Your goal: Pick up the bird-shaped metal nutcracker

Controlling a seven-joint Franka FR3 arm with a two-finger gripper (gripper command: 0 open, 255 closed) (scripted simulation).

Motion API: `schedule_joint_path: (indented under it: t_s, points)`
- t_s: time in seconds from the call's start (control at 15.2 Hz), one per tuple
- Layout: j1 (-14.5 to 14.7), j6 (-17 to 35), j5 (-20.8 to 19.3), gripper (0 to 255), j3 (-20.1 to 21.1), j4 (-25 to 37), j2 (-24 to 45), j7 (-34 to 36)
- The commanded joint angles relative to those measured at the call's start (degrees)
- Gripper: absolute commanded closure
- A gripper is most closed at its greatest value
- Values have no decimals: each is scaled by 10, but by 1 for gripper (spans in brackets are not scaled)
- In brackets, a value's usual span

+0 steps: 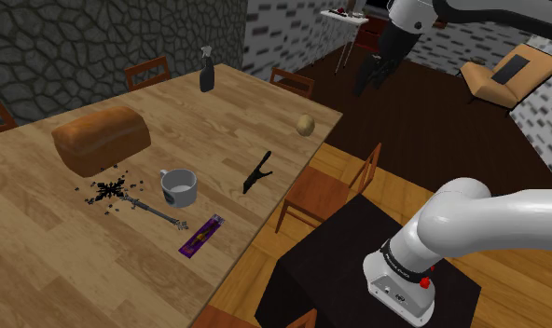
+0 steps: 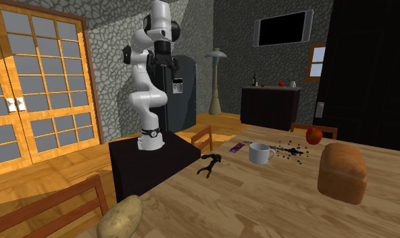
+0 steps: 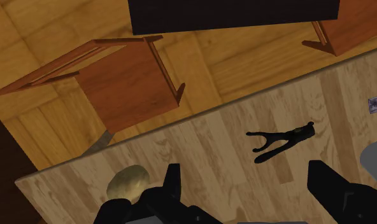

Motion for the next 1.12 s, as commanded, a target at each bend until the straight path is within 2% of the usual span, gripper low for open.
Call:
schedule_joint_path:
  t_s: [0.0, 0.53, 1.06]
  points:
    - [0, 0, 0, 0, 0, 0, 0, 0]
    - [4, 119, 19, 0, 79, -79, 57, 110]
    - [-2, 241, 16, 0, 161, -105, 174, 229]
